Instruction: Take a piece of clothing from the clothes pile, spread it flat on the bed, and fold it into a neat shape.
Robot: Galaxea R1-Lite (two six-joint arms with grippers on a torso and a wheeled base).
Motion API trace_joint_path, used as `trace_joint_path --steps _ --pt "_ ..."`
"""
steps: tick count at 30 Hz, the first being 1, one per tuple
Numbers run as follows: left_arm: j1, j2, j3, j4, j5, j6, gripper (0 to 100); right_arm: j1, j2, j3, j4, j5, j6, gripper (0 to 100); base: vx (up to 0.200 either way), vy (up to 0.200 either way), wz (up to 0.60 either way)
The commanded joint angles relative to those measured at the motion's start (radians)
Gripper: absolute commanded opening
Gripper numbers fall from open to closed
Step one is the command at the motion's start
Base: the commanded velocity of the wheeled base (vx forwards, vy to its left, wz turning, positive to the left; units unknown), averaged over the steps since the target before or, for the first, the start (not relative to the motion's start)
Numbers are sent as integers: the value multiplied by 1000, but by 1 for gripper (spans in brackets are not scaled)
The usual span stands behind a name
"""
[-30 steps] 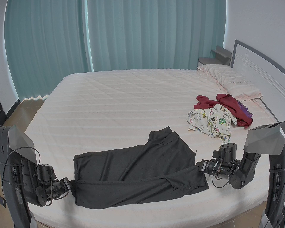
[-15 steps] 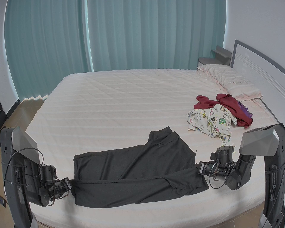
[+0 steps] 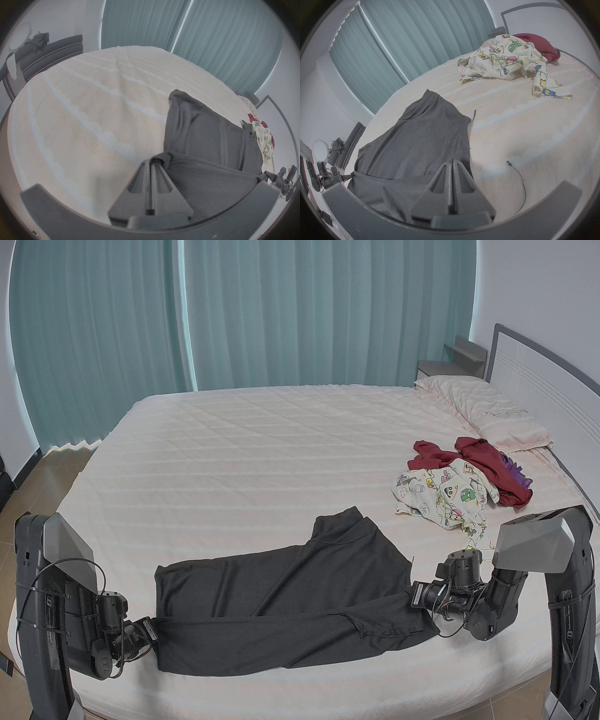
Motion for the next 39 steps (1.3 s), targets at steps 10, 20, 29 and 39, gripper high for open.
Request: trace_joint_path --steps 10,20,29,39 --pt "-9 21 1 -18 2 -1 0 2 33 -16 2 -1 0 0 0 0 0" --pt "-11 22 4 -18 2 -2 100 14 24 -16 -11 -3 8 100 0 0 0" --pt "-12 -80 67 -18 0 -25 100 -61 -92 53 -11 -35 102 100 0 0 0" --pt "-75 -149 94 -18 3 -85 100 -87 -53 67 -15 -34 232 100 0 0 0"
